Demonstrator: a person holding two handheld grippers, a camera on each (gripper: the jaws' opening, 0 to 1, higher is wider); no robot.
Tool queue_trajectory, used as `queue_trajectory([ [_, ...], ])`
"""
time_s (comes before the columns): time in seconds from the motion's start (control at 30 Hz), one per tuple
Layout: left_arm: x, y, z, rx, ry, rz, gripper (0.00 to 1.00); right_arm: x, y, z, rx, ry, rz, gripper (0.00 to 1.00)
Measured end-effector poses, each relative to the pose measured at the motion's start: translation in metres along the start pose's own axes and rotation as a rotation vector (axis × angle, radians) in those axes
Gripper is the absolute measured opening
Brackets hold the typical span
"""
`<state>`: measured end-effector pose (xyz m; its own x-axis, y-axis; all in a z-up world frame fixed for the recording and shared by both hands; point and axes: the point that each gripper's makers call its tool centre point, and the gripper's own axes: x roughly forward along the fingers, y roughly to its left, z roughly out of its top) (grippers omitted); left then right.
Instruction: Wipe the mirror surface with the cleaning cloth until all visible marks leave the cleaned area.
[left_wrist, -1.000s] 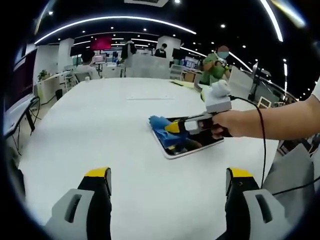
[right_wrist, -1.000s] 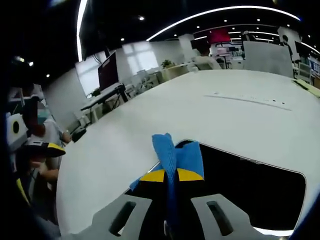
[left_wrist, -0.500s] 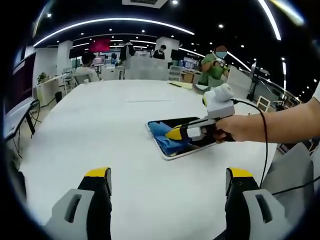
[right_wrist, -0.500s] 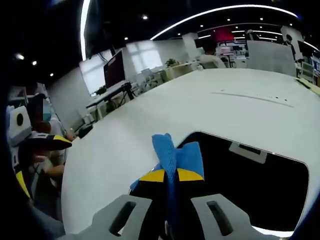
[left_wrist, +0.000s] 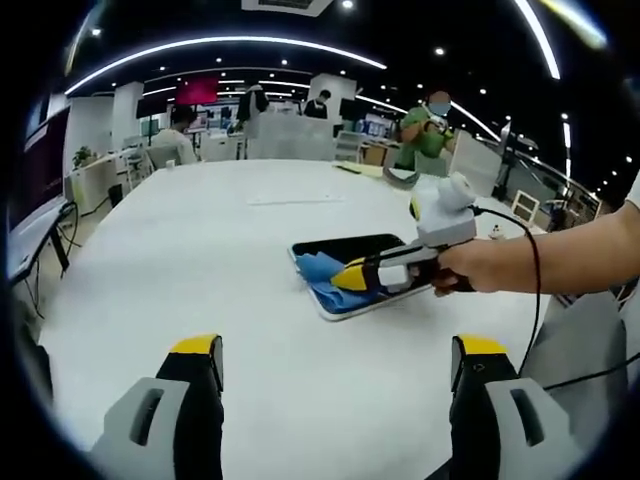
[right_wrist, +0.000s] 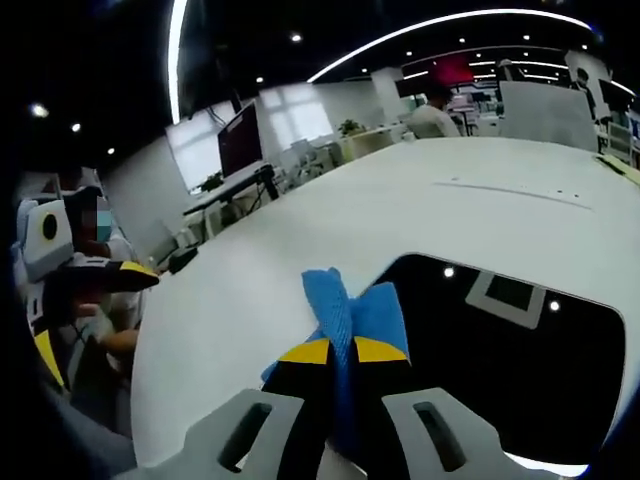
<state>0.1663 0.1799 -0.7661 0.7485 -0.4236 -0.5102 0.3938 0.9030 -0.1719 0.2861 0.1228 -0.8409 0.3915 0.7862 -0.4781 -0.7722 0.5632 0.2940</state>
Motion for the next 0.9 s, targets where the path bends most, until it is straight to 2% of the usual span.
queue_trajectory([
  [0.6, 0.0008, -0.0018, -0.0007, -0.002, 0.0, -0.004, 0.95, -0.0002, 0.002, -0.0019, -0.007, -0.002, 0.005, 0.03],
  [0.9, -0.0004, -0.002, 0.0003, -0.002, -0.003, -0.001, 0.95, -0.005, 0.0056, -0.0024, -0.006, -0.008, 0.013, 0.09],
])
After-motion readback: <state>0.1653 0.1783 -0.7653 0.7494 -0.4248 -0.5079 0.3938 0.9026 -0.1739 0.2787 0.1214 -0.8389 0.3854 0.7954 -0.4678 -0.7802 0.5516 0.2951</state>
